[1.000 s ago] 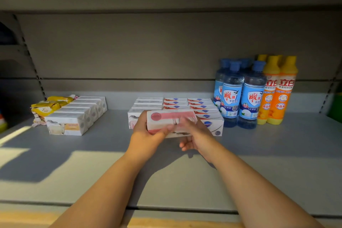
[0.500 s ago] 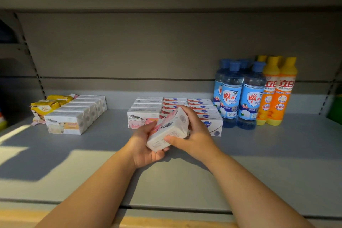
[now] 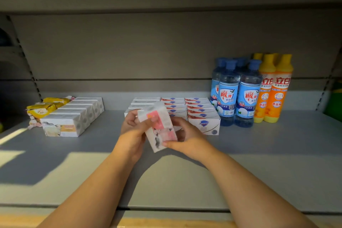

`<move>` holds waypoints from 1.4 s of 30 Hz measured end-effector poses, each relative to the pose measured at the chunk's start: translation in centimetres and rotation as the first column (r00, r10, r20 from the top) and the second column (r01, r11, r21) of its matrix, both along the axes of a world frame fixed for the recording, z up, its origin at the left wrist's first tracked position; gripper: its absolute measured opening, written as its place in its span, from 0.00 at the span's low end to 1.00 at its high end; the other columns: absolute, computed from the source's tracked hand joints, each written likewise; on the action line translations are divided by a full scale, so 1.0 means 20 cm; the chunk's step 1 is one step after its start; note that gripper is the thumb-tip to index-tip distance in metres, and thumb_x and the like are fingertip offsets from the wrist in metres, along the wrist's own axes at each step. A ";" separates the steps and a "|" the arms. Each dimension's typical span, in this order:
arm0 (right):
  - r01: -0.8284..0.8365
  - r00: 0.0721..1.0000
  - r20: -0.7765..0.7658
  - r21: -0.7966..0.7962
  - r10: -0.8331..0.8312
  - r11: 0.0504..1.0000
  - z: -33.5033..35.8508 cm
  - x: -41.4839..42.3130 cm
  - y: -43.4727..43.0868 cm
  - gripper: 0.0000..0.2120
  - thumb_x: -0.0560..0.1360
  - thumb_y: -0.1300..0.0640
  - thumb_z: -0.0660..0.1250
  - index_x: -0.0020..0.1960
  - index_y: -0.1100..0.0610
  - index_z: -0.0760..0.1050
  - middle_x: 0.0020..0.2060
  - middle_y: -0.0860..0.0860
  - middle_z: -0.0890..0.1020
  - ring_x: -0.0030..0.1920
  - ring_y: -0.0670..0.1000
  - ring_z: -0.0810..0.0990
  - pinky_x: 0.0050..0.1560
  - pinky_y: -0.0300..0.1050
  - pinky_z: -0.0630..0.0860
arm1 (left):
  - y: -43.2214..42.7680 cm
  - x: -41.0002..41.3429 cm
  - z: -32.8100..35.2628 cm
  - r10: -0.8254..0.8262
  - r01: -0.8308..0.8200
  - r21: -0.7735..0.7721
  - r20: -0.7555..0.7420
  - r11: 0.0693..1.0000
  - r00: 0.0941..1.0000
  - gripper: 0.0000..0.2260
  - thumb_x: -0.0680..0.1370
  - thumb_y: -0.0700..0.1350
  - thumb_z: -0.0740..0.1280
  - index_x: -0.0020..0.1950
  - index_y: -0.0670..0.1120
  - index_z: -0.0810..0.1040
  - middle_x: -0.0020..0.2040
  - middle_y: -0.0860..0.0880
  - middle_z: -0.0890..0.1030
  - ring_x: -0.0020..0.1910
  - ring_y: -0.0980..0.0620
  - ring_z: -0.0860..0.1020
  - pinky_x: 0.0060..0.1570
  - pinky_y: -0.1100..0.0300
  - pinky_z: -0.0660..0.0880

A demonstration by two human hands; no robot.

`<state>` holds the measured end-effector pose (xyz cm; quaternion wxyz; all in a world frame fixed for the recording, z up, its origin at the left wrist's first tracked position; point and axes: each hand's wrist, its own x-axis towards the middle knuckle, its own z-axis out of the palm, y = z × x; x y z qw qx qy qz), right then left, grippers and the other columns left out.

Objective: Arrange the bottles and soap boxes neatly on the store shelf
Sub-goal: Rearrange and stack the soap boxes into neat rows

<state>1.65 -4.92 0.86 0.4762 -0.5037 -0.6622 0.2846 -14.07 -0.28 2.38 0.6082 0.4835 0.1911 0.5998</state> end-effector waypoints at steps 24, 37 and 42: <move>-0.107 0.901 -0.433 -0.165 0.025 0.981 0.05 -0.03 0.00 0.05 0.71 0.53 0.70 0.47 0.51 0.79 0.40 0.47 0.85 0.39 0.44 0.82 0.36 0.36 0.78 | -0.04 -0.02 -0.01 0.070 -0.047 0.089 -0.274 0.995 0.959 0.22 0.75 0.62 0.57 0.61 0.52 0.76 0.57 0.51 0.82 0.56 0.55 0.80 0.55 0.59 0.74; -0.394 0.775 -0.632 -0.464 0.015 0.794 0.08 -0.02 -0.02 0.29 0.71 0.33 0.56 0.53 0.56 0.77 0.32 0.58 0.81 0.27 0.50 0.78 0.29 0.39 0.78 | 0.02 0.02 -0.02 0.273 -0.412 -0.137 -0.559 0.901 0.783 0.23 0.79 0.65 0.52 0.45 0.49 0.77 0.39 0.48 0.82 0.36 0.51 0.81 0.33 0.58 0.77; 0.007 0.996 -0.090 -0.115 -0.018 0.993 0.06 -0.06 -0.04 0.22 0.66 0.58 0.77 0.53 0.44 0.71 0.44 0.47 0.83 0.43 0.42 0.81 0.44 0.33 0.77 | 0.02 -0.01 -0.01 -0.156 -0.029 -0.610 -0.248 0.792 0.956 0.27 0.80 0.65 0.47 0.48 0.46 0.75 0.28 0.45 0.80 0.20 0.49 0.76 0.14 0.66 0.68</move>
